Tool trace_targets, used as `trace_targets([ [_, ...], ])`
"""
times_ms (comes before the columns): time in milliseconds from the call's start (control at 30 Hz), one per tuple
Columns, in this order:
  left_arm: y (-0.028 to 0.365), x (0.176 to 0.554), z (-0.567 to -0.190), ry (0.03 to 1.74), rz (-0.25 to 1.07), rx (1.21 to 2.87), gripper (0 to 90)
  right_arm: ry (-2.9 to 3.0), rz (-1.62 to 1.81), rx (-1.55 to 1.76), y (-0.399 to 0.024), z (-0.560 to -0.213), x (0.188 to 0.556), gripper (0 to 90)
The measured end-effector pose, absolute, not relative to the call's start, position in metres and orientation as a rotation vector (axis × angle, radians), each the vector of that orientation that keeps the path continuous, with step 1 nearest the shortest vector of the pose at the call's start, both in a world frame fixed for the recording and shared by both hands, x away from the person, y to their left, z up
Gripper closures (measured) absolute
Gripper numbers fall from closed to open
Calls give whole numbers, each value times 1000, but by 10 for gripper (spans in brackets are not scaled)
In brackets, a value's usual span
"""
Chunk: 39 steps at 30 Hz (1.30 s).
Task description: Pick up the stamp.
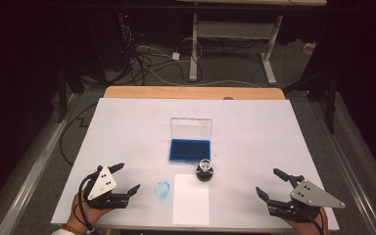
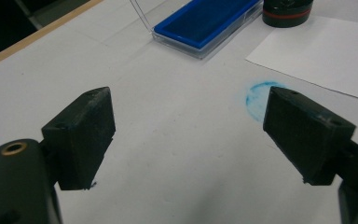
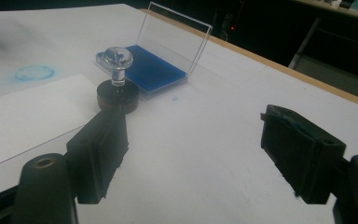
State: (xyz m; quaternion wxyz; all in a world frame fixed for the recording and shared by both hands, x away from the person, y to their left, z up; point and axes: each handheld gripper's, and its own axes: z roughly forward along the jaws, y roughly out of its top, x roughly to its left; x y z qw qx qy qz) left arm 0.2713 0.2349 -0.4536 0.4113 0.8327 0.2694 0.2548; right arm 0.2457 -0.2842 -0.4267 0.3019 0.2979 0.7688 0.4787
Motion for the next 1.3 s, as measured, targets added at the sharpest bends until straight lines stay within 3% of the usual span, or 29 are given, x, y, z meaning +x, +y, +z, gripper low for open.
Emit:
trace_targets([
  [667, 235, 270, -459, 674, 635, 2143, 161, 2126, 1282, 811, -283, -418, 255, 231],
  [1300, 234, 271, -461, 684, 626, 2161, 161, 2272, 1272, 785, -256, -397, 279, 218],
])
